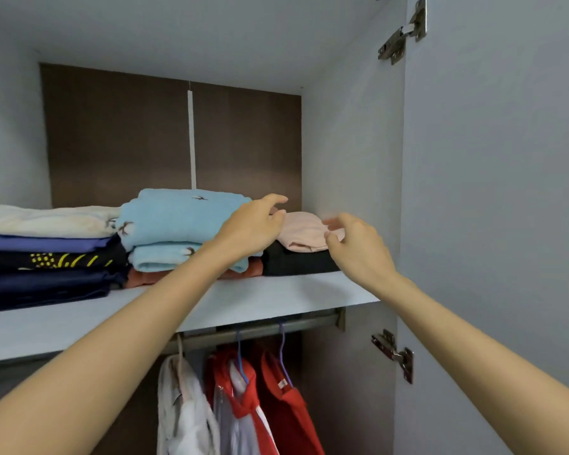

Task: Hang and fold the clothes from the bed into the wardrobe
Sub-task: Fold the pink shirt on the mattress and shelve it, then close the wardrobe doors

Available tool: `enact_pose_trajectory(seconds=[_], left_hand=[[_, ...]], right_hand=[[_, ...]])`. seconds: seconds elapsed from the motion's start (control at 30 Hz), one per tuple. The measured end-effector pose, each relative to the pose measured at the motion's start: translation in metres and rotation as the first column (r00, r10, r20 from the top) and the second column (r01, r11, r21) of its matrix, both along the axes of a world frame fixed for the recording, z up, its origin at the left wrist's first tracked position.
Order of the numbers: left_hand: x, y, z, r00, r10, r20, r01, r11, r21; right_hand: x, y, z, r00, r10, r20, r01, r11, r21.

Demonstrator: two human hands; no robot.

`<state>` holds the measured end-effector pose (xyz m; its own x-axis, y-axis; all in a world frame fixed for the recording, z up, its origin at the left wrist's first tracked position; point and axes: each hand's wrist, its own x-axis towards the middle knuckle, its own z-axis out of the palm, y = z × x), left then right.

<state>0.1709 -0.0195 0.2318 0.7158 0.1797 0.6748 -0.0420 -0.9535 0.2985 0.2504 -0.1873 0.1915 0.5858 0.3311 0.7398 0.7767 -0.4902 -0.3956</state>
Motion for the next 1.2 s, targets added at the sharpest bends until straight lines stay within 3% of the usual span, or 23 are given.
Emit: enact_pose_trajectory(seconds=[0.43, 0.6, 1.07, 1.2], left_hand=[[-0.237, -0.08, -0.076, 0.959, 0.283, 0.026, -0.278, 0.954, -0.109], [-0.336, -0.098, -0.086, 0.911, 0.409, 0.06, -0.395, 0.903, -0.169], [-0.578, -0.112, -0.123, 0.706, 0.681, 0.193, -0.677, 0.73, -0.098], [-0.615, -0.1, -0.141, 0.662, 0.727, 0.181, -0.708, 0.686, -0.168]], right_hand=[[-0.154, -0.071, -0.039, 0.913, 0.402, 0.061, -0.39, 0.908, -0.154], [-0.22, -0.064, -0.04, 0.847, 0.528, 0.068, -0.517, 0.846, -0.133], [-0.438, 0.03, -0.05, 0.526, 0.847, -0.075, -0.847, 0.53, 0.043], [-0.501, 0.055, -0.045, 0.476, 0.876, -0.073, -0.874, 0.481, 0.073]])
